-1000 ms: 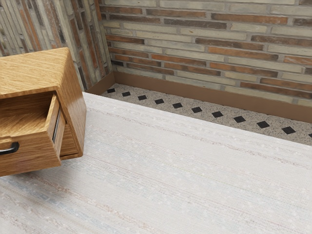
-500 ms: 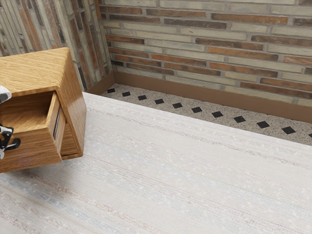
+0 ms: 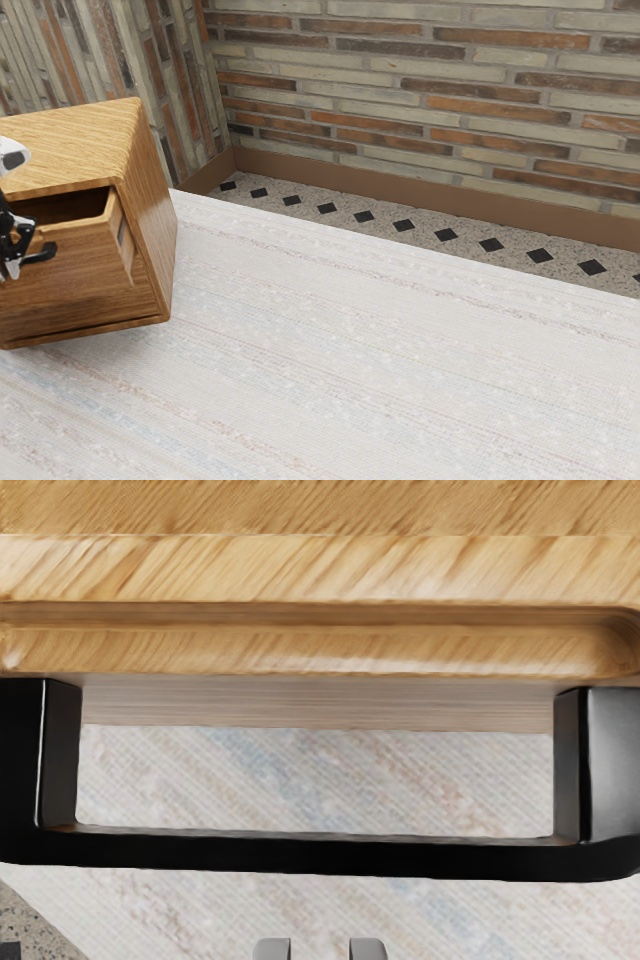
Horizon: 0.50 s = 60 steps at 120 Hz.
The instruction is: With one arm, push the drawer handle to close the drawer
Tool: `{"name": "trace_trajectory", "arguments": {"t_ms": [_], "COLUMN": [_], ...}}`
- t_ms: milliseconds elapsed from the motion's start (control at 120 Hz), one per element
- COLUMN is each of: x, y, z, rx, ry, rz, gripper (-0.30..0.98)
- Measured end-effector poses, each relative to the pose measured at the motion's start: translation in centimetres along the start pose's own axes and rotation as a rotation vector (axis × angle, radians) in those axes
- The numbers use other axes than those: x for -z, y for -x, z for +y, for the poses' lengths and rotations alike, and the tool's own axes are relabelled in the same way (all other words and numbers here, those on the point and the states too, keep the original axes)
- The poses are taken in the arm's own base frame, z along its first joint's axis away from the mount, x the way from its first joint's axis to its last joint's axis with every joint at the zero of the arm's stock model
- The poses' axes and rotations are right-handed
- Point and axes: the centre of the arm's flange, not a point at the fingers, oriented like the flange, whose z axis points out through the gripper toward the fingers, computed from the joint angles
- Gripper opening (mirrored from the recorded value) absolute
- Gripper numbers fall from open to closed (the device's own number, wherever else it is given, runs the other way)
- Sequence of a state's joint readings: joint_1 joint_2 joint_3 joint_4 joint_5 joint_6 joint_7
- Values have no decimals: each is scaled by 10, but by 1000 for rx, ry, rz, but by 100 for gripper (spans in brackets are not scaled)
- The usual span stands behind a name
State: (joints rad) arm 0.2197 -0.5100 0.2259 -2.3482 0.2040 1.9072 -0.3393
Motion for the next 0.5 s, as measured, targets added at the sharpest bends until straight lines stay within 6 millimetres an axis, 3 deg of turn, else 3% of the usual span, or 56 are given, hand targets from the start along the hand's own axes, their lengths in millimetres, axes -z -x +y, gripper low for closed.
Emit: {"name": "trace_trajectory", "arguments": {"t_ms": [317, 383, 450, 500], "x": [-7, -6, -3, 14], "y": [-84, -62, -24, 9], "z": [13, 9, 5, 12], "rx": [17, 16, 6, -27], "ry": [-18, 15, 49, 64], "rz": [50, 49, 55, 78], "gripper": [-2, -2, 2, 9]}}
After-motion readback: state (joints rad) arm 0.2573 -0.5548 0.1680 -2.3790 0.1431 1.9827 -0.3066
